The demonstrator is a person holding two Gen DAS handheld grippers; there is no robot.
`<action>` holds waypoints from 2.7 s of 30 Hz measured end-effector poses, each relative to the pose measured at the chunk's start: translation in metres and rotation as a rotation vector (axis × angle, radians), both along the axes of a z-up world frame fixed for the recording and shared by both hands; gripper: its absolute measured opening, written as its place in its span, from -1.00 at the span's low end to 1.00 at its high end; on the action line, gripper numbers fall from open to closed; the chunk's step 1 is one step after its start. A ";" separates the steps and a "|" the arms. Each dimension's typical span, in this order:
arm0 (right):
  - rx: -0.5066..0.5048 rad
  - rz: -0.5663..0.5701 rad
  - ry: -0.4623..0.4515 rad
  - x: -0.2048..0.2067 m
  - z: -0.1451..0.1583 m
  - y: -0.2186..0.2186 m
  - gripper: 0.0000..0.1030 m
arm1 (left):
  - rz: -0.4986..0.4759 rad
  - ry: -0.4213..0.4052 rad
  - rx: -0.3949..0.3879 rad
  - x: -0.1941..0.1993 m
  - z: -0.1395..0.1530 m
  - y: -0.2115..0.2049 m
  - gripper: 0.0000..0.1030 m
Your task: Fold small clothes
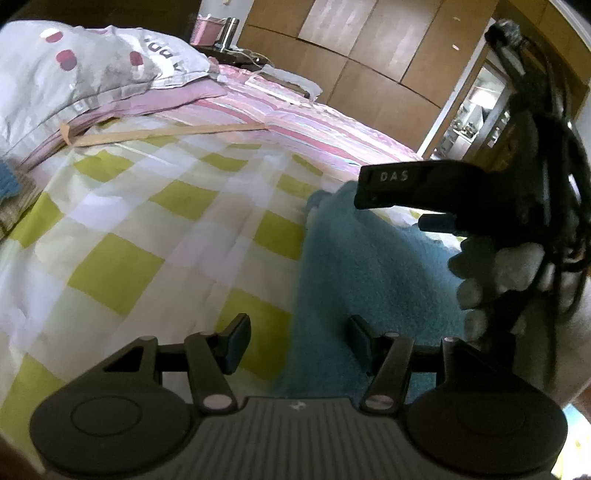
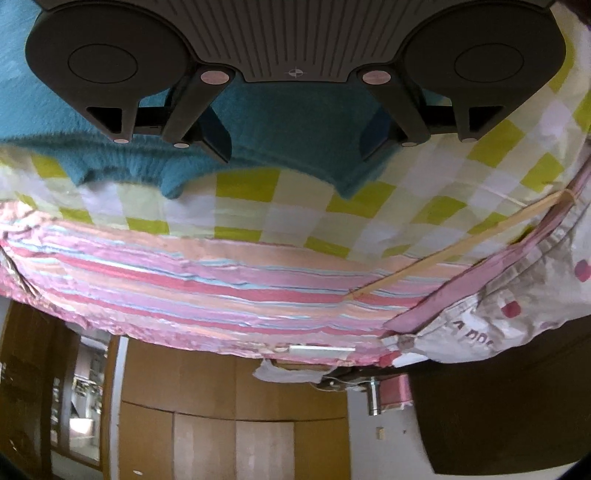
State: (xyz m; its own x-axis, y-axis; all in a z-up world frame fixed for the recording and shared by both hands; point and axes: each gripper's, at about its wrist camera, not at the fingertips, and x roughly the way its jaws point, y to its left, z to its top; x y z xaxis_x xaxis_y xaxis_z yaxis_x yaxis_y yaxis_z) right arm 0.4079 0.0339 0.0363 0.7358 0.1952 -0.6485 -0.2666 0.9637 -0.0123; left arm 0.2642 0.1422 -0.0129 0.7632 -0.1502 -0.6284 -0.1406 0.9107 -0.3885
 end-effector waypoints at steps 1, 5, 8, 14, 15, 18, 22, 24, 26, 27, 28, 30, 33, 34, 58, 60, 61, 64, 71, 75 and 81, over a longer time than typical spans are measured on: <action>0.002 0.006 0.013 0.000 0.002 0.001 0.51 | 0.007 0.001 -0.002 -0.001 0.001 0.001 0.22; 0.037 0.021 0.088 0.002 0.007 0.005 0.51 | 0.054 0.020 -0.031 -0.011 -0.001 0.004 0.22; 0.049 0.035 0.135 0.002 0.006 0.012 0.51 | 0.093 0.034 -0.062 -0.022 -0.002 0.005 0.22; -0.043 0.067 0.181 0.003 0.001 0.045 0.51 | 0.122 0.043 -0.101 -0.029 -0.007 0.005 0.22; -0.064 0.076 0.188 0.003 -0.002 0.051 0.51 | 0.118 0.039 -0.098 -0.029 -0.008 0.005 0.22; -0.169 0.073 0.193 0.005 -0.011 0.069 0.51 | 0.107 0.033 -0.101 -0.030 -0.010 0.006 0.22; -0.303 0.066 0.204 0.012 -0.026 0.086 0.54 | 0.092 0.028 -0.091 -0.029 -0.010 0.006 0.23; -0.368 0.060 0.212 0.016 -0.033 0.094 0.54 | 0.084 0.023 -0.080 -0.030 -0.010 0.005 0.23; -0.405 0.065 0.205 0.015 -0.037 0.097 0.54 | 0.078 0.019 -0.075 -0.030 -0.010 0.004 0.23; -0.412 0.066 0.204 0.015 -0.037 0.097 0.51 | 0.077 0.017 -0.075 -0.030 -0.010 0.004 0.23; -0.414 0.070 0.205 0.016 -0.037 0.097 0.49 | 0.077 0.014 -0.078 -0.031 -0.010 0.004 0.23; -0.422 0.081 0.209 0.016 -0.035 0.093 0.28 | 0.083 0.007 -0.088 -0.034 -0.010 0.004 0.24; -0.410 0.106 0.213 0.016 -0.027 0.086 -0.09 | 0.098 -0.013 -0.100 -0.039 -0.007 0.003 0.39; -0.390 0.110 0.221 0.017 -0.022 0.082 -0.17 | 0.096 -0.026 -0.099 -0.040 -0.006 0.002 0.43; -0.102 0.107 0.242 0.009 0.034 0.019 -0.57 | 0.060 -0.186 -0.073 -0.024 -0.006 -0.031 0.72; -0.101 0.110 0.244 0.009 0.034 0.019 -0.57 | 0.058 -0.188 -0.067 -0.023 -0.006 -0.033 0.47; -0.107 0.112 0.246 0.009 0.032 0.021 -0.57 | 0.050 -0.181 -0.070 -0.022 -0.006 -0.034 0.33; -0.134 0.108 0.255 0.011 0.027 0.029 -0.56 | 0.041 -0.173 -0.068 -0.019 -0.006 -0.034 0.09; -0.269 0.128 0.296 0.014 0.014 0.068 -0.13 | 0.006 -0.207 -0.028 -0.024 -0.001 -0.041 -0.20; -0.461 0.188 0.277 0.008 0.001 0.101 0.20 | 0.001 -0.215 -0.026 -0.026 0.000 -0.041 -0.23; -0.642 0.183 0.280 0.009 -0.021 0.104 0.12 | -0.035 -0.236 -0.002 -0.030 0.002 -0.048 -0.24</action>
State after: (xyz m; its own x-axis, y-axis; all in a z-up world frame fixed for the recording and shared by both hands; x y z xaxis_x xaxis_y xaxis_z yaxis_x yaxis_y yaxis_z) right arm 0.4172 0.1378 0.0150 0.5169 -0.1835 -0.8362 -0.4994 0.7287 -0.4686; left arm 0.2339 0.0945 -0.0106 0.8831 -0.1799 -0.4333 -0.0144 0.9127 -0.4084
